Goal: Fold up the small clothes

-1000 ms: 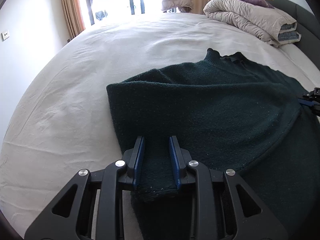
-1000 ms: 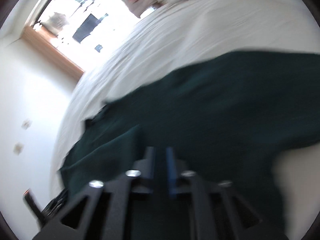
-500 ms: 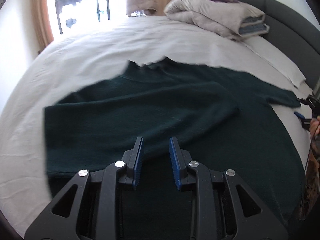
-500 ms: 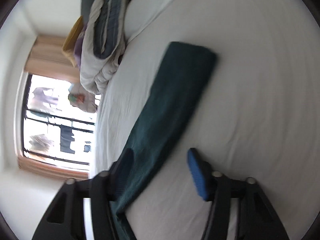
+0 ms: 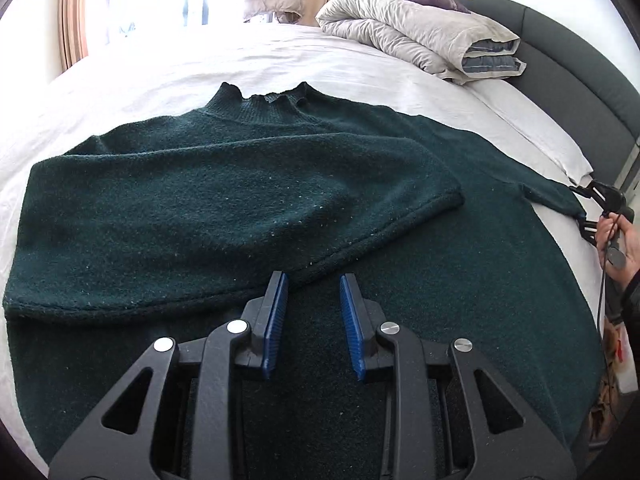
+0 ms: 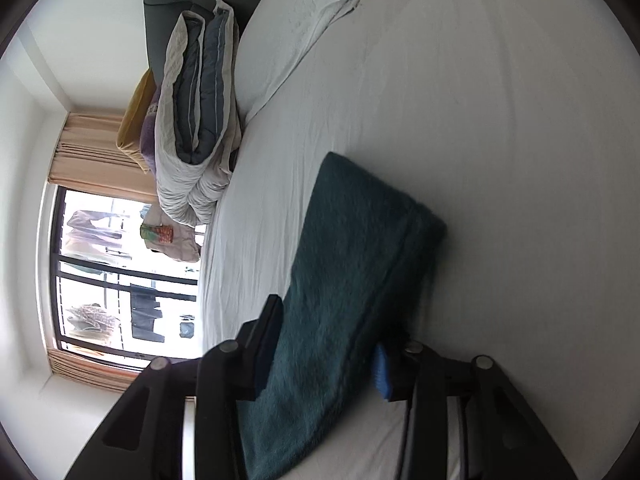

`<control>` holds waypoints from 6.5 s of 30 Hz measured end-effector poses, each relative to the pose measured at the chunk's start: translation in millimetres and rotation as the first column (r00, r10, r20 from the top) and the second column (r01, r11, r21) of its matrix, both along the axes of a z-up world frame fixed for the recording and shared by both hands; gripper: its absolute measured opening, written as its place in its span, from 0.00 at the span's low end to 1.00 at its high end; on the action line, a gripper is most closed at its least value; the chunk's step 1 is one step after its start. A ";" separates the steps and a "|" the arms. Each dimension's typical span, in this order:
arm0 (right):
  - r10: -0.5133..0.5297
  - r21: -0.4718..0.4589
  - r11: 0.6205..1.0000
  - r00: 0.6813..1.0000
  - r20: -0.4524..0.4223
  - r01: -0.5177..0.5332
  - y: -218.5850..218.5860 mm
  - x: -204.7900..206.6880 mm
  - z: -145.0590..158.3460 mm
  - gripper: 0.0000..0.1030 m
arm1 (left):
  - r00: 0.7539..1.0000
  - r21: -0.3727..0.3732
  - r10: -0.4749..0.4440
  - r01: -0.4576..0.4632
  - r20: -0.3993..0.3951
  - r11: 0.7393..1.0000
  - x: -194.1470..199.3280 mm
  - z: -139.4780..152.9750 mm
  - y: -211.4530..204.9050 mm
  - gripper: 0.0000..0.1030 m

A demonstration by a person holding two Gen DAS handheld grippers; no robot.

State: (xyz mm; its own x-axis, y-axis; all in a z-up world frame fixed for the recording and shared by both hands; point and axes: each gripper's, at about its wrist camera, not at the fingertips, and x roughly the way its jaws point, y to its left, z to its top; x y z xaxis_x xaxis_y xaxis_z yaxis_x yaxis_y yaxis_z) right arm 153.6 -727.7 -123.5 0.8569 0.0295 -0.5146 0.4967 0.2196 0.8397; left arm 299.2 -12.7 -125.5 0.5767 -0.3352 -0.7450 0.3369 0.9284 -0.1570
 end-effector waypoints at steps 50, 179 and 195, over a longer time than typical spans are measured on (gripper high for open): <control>0.514 -0.858 -0.237 0.691 -0.508 -0.455 526.7 11.5 88.6 0.11 | 0.811 -0.804 -0.339 -0.246 -0.477 0.542 97.8 -10.2 -32.6 0.37; 0.499 0.179 0.827 0.842 0.205 -0.533 317.2 51.8 26.9 0.61 | 0.945 -0.507 0.080 -0.241 -0.319 0.827 87.3 -6.7 124.5 0.08; 0.393 0.138 0.893 0.892 0.221 -0.428 285.6 79.2 0.4 0.34 | 0.952 -0.537 0.057 -0.218 -0.300 0.815 83.0 -11.3 125.9 0.08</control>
